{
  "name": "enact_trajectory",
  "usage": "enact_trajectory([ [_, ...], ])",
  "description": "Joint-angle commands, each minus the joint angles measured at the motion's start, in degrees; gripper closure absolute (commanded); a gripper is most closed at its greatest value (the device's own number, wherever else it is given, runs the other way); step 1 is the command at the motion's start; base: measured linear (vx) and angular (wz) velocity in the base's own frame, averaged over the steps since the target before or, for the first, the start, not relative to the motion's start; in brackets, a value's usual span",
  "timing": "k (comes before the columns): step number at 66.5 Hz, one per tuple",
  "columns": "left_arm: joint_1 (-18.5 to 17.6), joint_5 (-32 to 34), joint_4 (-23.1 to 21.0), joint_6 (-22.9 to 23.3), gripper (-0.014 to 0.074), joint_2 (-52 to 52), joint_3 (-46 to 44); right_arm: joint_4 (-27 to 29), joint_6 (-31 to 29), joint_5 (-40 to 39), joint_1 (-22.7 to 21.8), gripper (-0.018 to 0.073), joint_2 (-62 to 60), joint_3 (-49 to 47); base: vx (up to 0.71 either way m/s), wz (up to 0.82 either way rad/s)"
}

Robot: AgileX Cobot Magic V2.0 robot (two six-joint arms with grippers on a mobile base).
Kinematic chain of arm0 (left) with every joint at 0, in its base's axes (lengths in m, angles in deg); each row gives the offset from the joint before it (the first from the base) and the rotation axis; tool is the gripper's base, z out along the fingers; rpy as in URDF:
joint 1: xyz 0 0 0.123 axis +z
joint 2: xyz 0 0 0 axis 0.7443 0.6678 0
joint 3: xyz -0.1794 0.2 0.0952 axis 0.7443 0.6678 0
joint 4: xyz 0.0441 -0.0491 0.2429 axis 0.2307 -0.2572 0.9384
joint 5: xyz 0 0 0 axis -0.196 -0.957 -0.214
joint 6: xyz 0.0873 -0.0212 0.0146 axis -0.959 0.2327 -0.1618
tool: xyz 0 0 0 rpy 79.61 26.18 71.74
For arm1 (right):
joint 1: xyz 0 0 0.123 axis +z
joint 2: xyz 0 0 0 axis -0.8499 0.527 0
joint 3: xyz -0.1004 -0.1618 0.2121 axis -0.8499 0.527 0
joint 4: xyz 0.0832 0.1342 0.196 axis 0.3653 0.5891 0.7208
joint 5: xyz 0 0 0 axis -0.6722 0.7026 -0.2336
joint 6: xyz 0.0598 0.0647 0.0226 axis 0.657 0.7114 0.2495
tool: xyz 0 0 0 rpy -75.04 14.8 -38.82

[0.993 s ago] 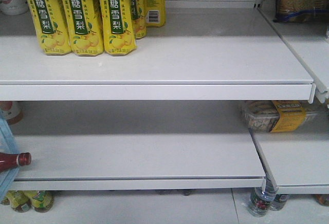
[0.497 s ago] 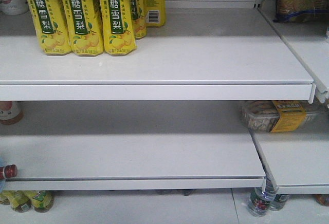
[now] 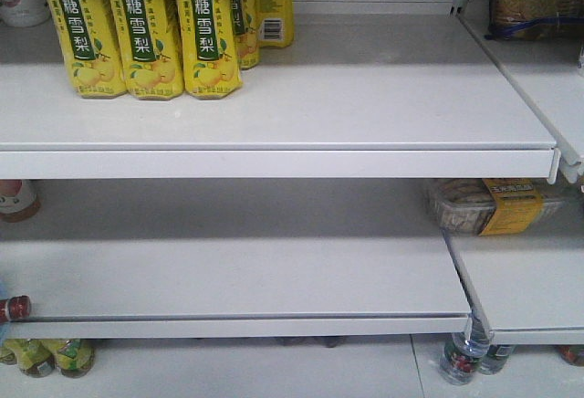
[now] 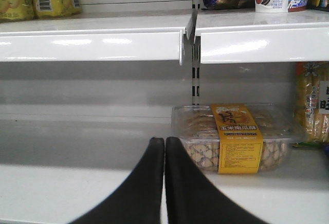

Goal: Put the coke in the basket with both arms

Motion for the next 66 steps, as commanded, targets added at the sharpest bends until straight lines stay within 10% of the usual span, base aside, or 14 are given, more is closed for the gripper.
enact_trajectory([
  [1, 0.14, 9.91, 2.37, -1.88, 0.0603, -1.24, -1.82, -1.52, 0.26, -2.75, -0.26, 0.0569, 0.15, -1.58, 0.0, 0.0],
  [54, 0.14, 9.91, 2.37, -1.88, 0.0603, -1.24, -1.82, -1.41, -1.18, -2.29, -0.26, 0.0569, 0.15, -1.58, 0.0, 0.0],
  [66, 0.14, 9.91, 2.37, -1.88, 0.0603, -1.24, -1.82, 13.69, -16.13, -1.62, -0.26, 0.0569, 0.15, -1.58, 0.0, 0.0],
])
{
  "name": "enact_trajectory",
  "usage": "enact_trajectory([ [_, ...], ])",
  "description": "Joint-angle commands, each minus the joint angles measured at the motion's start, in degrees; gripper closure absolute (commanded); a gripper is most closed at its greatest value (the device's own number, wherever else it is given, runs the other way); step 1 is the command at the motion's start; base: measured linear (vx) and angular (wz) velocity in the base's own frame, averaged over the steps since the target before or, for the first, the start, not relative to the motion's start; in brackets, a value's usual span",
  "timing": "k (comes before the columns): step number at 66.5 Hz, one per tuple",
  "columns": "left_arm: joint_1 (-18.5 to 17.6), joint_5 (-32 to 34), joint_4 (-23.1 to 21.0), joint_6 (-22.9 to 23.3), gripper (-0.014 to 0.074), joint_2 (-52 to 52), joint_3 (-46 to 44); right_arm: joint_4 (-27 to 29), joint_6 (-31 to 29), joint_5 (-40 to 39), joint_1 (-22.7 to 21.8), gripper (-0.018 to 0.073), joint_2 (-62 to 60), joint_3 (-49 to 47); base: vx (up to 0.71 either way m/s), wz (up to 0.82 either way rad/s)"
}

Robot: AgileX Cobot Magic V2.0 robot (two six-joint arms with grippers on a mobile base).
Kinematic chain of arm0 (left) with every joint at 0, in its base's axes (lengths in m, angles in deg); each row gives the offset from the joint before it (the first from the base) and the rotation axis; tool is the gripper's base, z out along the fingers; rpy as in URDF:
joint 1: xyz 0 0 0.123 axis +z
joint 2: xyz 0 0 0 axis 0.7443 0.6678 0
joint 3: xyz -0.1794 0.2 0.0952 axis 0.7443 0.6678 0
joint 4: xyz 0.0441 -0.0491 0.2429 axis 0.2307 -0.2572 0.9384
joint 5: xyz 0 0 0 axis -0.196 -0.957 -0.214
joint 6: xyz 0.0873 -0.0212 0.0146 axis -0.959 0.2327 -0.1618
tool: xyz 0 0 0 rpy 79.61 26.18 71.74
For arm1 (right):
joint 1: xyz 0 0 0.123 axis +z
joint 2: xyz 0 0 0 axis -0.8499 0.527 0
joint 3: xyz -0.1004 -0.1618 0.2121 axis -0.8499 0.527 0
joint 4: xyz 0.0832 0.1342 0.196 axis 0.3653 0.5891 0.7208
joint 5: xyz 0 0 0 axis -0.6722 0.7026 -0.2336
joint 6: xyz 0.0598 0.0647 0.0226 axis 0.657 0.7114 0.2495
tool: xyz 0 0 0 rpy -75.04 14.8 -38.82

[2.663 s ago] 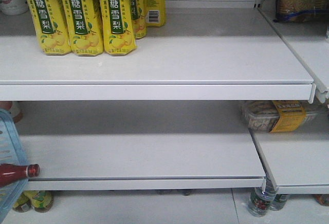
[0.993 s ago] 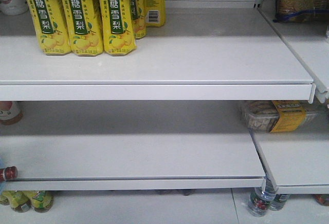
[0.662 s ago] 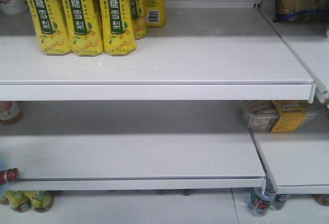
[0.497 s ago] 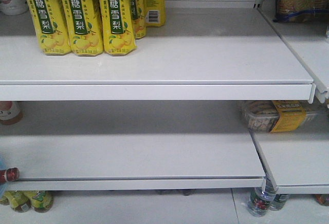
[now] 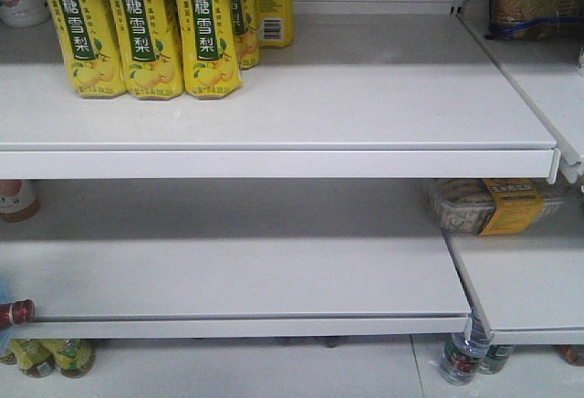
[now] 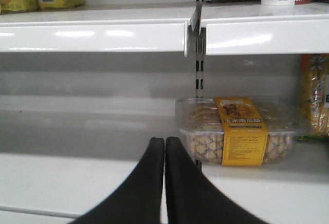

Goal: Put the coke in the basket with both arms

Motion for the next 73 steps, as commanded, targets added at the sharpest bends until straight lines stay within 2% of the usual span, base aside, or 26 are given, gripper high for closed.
enact_trajectory([
  [1, 0.07, 9.91, 2.37, -1.88, 0.0603, -1.24, -1.82, 9.9, -11.64, -2.45, -0.26, 0.0569, 0.15, -1.58, 0.0, 0.0],
  [5, 0.07, 9.91, 2.37, -1.88, 0.0603, -1.24, -1.82, 16.41, -20.59, -2.51, -0.26, 0.0569, 0.15, -1.58, 0.0, 0.0],
  [10, 0.07, 9.91, 2.37, -1.88, 0.0603, -1.24, -1.82, 22.72, -28.64, -2.72, -0.26, 0.0569, 0.15, -1.58, 0.0, 0.0],
  [19, 0.07, 9.91, 2.37, -1.88, 0.0603, -1.24, -1.82, 30.04, -37.35, -2.99, -2.32, 0.0569, 0.15, -1.38, 0.0, 0.0],
  [29, 0.07, 9.91, 2.37, -1.88, 0.0603, -1.24, -1.82, 35.97, -39.26, -3.63, -12.76, 0.0569, 0.15, -1.38, 0.0, 0.0],
  [37, 0.07, 9.91, 2.37, -1.88, 0.0603, -1.24, -1.82, 36.97, -39.52, -3.76, -19.09, 0.0569, 0.15, -1.38, 0.0, 0.0],
  [47, 0.07, 9.91, 2.37, -1.88, 0.0603, -1.24, -1.82, 35.58, -41.22, -4.65, -18.28, 0.0569, 0.07, -0.64, 0.0, 0.0],
  [68, 0.07, 9.91, 2.37, -1.88, 0.0603, -1.24, -1.82, 33.68, -40.31, -19.22, -18.0, 0.0569, -0.53, 8.6, 0.0, 0.0],
  [73, 0.07, 9.91, 2.37, -1.88, 0.0603, -1.24, -1.82, 33.68, -40.41, -18.64, -18.0, 0.0569, -0.53, 8.55, 0.0, 0.0],
])
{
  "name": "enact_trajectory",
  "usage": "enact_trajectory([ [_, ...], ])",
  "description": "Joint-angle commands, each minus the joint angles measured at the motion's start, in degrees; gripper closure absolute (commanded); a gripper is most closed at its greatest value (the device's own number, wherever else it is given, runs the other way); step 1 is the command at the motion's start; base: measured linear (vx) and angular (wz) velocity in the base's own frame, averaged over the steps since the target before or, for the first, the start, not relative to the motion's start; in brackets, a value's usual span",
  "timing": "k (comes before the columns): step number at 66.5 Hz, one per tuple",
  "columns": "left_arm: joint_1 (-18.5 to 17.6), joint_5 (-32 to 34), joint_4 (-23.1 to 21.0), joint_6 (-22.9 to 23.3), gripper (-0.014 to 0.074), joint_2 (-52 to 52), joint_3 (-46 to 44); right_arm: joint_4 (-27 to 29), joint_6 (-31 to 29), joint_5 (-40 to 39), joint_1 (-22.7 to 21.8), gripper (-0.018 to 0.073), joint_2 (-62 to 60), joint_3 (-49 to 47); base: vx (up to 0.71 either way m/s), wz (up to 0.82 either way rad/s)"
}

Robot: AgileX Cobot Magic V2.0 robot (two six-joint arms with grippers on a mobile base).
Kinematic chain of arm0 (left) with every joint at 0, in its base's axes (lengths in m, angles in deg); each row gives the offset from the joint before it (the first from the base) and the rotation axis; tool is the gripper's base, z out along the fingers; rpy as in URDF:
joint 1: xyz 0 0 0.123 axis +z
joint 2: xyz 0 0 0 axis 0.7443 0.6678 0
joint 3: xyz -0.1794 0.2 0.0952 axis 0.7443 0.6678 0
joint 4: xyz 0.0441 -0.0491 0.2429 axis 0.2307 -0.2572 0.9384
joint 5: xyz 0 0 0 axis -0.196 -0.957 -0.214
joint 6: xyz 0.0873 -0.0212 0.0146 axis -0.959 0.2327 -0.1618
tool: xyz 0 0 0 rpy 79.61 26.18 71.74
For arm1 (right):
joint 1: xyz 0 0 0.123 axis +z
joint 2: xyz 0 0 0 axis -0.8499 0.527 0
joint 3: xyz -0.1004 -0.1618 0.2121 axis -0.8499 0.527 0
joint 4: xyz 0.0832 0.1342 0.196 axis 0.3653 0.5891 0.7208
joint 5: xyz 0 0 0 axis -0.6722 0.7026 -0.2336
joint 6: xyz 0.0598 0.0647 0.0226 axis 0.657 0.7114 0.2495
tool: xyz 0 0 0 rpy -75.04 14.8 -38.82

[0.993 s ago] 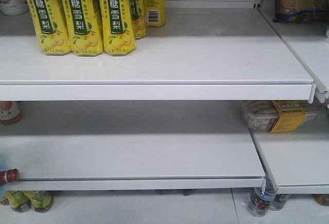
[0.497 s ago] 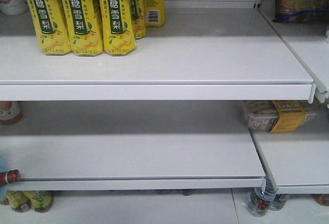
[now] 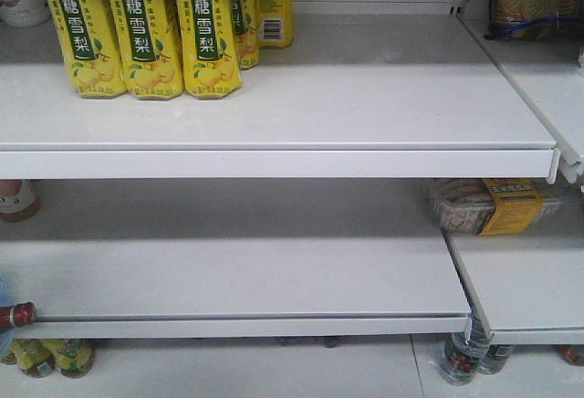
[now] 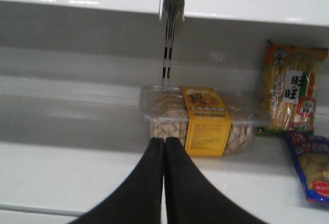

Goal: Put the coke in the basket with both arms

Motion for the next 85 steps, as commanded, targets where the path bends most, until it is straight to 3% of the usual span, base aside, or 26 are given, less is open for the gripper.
enact_trajectory([
  [1, 0.07, 9.91, 2.37, -1.88, 0.0603, -1.24, -1.87, -1.14, -0.16, -6.12, 0.03, 0.0569, -0.53, 0.5, 0.0, 0.0],
  [85, 0.07, 9.93, 2.37, -1.88, 0.0603, -1.24, -2.08, -0.01, -0.4, -6.18, 0.03, 0.0569, -0.53, 0.45, 0.0, 0.0],
])
